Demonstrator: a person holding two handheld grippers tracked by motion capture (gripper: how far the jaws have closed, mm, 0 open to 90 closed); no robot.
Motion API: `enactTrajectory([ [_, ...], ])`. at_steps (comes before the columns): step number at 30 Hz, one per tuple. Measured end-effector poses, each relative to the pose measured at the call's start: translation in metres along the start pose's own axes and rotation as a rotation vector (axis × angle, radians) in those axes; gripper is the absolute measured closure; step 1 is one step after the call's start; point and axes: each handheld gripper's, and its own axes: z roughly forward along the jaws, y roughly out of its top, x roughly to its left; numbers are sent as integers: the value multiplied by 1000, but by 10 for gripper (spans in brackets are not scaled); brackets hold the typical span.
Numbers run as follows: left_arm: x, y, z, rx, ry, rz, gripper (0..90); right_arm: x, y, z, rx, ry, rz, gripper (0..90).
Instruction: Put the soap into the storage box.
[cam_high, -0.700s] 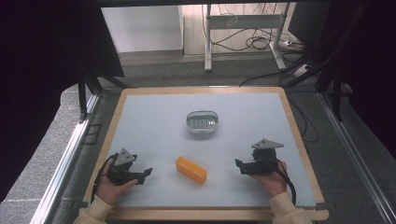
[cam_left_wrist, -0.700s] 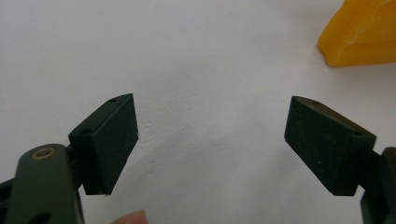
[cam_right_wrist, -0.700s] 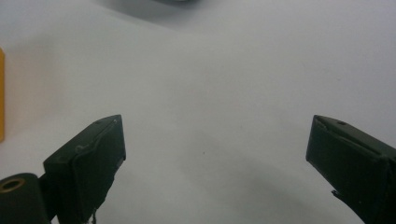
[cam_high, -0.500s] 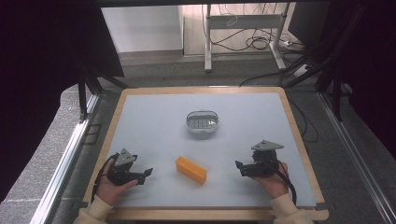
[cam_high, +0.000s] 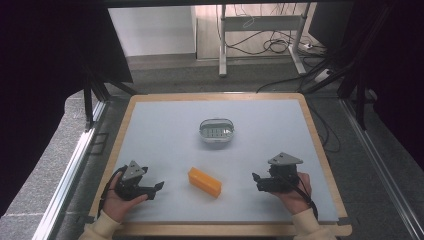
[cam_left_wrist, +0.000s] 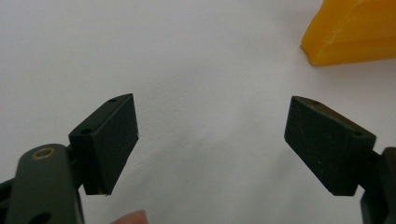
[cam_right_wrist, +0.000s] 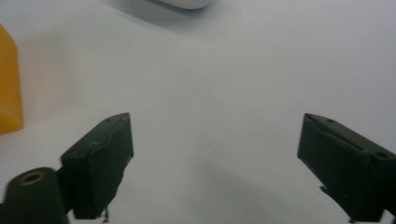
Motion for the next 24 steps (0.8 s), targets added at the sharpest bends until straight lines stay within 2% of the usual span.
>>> enactTrajectory([
  [8,-1,-1,2,10,7,-1,178,1,5,-5,8,44,-24,129],
  [13,-1,-1,0,5,11,2,179,4,8,-9,3,53,-43,127],
  [24,-1,-1,0,5,9,4,179,6,12,-13,12,58,-44,129],
])
